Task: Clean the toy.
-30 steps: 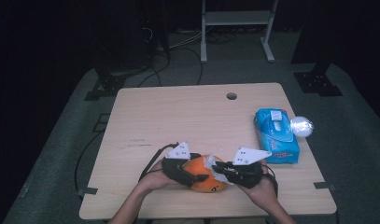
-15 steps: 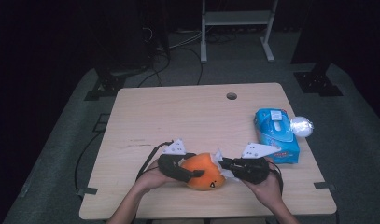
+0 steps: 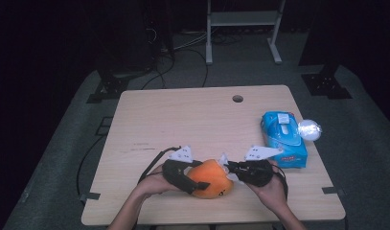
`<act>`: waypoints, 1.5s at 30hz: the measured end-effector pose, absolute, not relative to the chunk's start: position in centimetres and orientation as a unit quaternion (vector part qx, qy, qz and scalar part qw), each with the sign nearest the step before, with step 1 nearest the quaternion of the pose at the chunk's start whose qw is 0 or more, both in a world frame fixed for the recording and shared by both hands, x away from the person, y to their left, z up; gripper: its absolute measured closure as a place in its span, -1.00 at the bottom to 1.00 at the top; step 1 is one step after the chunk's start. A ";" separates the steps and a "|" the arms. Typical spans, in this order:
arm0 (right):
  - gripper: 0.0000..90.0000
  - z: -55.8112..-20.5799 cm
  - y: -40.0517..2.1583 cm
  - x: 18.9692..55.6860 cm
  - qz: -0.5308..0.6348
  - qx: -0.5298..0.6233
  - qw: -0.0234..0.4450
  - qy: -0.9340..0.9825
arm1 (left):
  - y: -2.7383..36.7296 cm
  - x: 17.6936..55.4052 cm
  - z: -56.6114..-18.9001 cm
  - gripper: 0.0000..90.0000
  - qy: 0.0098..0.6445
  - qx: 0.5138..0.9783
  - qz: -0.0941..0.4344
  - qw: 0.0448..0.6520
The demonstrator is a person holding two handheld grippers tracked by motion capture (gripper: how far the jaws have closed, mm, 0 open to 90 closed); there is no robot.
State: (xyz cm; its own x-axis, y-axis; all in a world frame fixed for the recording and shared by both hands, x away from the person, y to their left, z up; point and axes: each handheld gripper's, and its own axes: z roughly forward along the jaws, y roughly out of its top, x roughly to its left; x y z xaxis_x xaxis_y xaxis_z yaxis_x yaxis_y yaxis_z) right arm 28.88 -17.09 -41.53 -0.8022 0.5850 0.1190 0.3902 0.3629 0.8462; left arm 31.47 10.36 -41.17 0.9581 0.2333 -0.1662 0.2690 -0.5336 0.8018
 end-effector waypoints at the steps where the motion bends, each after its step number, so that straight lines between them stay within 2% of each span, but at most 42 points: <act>1: 0.82 -41.6 -17.0 28.7 0.476 0.287 0.099 0.825 | 10.4 31.6 -41.0 -0.63 0.146 0.871 -0.024 0.468; 5: 0.82 -41.7 -16.5 28.3 0.471 0.254 0.080 0.841 | 10.1 31.7 -41.1 -0.72 0.156 0.867 -0.024 0.472; 9: 0.81 -41.7 -16.5 28.3 0.468 0.251 0.081 0.843 | 9.1 31.7 -42.2 -0.76 0.163 0.871 -0.017 0.464; 11: 0.81 -41.8 -16.9 28.7 0.469 0.264 0.079 0.839 | 8.9 31.5 -42.4 -0.64 0.154 0.873 -0.002 0.462; 12: 0.81 -41.8 -17.1 28.8 0.471 0.273 0.075 0.836 | 8.9 31.5 -42.3 -0.49 0.153 0.872 0.006 0.465; 15: 0.81 -41.9 -17.6 29.1 0.477 0.286 0.074 0.828 | 8.9 31.3 -41.9 -0.21 0.147 0.864 0.034 0.481; 17: 0.81 -41.4 -17.9 29.1 0.478 0.293 0.090 0.823 | 8.7 31.1 -41.7 -0.17 0.145 0.853 0.055 0.497; 20: 0.82 -40.8 -18.5 29.2 0.495 0.311 0.117 0.803 | 8.2 30.9 -41.5 -0.16 0.132 0.841 0.121 0.511; 22: 0.81 -40.6 -18.7 29.3 0.500 0.319 0.126 0.795 | 7.8 31.1 -41.8 -0.18 0.138 0.836 0.132 0.515; 24: 0.81 -41.1 -18.6 29.6 0.492 0.321 0.123 0.800 | 7.5 31.3 -42.3 -0.34 0.149 0.847 0.116 0.497; 28: 0.81 -41.9 -18.2 29.6 0.488 0.303 0.092 0.813 | 8.2 31.6 -41.5 -0.69 0.171 0.841 0.056 0.510; 32: 0.78 -42.2 -17.7 29.1 0.487 0.261 0.046 0.832 | 8.9 32.0 -40.6 -0.70 0.190 0.833 0.052 0.517; 35: 0.78 -42.2 -17.3 28.6 0.474 0.259 0.061 0.839 | 8.8 32.1 -41.7 -0.67 0.189 0.852 0.035 0.487; 38: 0.80 -41.6 -17.5 28.6 0.487 0.271 0.081 0.827 | 8.8 32.1 -42.3 -0.61 0.190 0.854 0.015 0.484; 40: 0.79 -41.3 -17.4 28.3 0.504 0.268 0.075 0.818 | 8.7 32.0 -42.0 -0.61 0.185 0.858 0.016 0.479; 45: 0.79 -42.1 -16.4 28.2 0.496 0.257 0.056 0.828 | 8.9 32.4 -41.6 -0.81 0.187 0.853 -0.012 0.488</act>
